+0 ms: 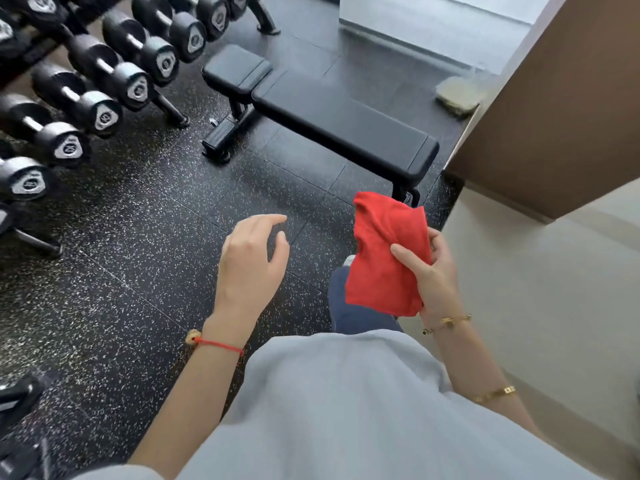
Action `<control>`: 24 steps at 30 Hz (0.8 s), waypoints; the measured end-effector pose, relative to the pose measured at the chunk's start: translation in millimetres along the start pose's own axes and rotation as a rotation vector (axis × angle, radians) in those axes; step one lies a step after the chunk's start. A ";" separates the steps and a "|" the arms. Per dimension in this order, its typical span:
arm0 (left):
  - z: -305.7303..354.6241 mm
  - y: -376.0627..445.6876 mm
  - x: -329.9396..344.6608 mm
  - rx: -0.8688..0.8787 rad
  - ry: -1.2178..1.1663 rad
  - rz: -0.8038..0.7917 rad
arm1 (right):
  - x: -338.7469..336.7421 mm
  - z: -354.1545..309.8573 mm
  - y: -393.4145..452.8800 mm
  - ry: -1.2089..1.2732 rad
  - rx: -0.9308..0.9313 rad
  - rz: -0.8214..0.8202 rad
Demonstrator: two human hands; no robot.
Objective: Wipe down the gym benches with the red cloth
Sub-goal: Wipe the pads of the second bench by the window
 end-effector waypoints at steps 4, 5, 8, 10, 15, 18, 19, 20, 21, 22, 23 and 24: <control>10.1 80.6 24.1 0.026 -0.001 0.023 | 1.1 -23.8 79.3 -0.004 -0.023 -0.010; 12.8 101.2 29.8 0.027 -0.003 0.026 | 2.0 -32.3 99.6 -0.005 -0.028 -0.018; 21.6 151.5 45.1 0.043 -0.003 0.037 | 1.0 -53.9 149.9 -0.013 -0.050 -0.040; 28.3 185.0 58.4 0.054 -0.002 0.037 | -2.7 -66.8 186.4 -0.006 -0.064 -0.029; 41.6 253.0 92.6 0.082 -0.002 0.031 | -12.1 -86.1 252.0 0.015 -0.040 -0.006; 44.2 285.4 111.3 0.124 0.006 0.000 | -15.2 -88.4 279.2 0.015 -0.015 0.023; 44.3 296.2 117.9 0.134 0.007 -0.017 | -16.4 -89.1 287.2 0.012 -0.003 0.033; 44.3 307.3 124.2 0.141 0.002 -0.032 | -17.6 -89.8 295.5 0.012 0.009 0.045; 44.2 318.3 130.2 0.148 -0.007 -0.044 | -18.8 -90.6 303.5 0.010 0.019 0.059; 43.9 328.8 136.1 0.156 -0.016 -0.055 | -19.6 -91.7 311.4 0.006 0.027 0.073; 43.4 339.0 141.8 0.165 -0.023 -0.065 | -20.2 -93.2 319.1 0.003 0.032 0.086; 42.2 349.2 147.9 0.174 -0.026 -0.077 | -20.6 -94.1 327.0 0.003 0.038 0.102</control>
Point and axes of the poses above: each hand's wrist, its own y-axis towards the middle knuckle, its own x-axis out of the palm, z = x × y, the point moved 5 cm from there along y, towards the middle knuckle, and after that the axes turned 15 degrees about -y, right-handed, at the moved point
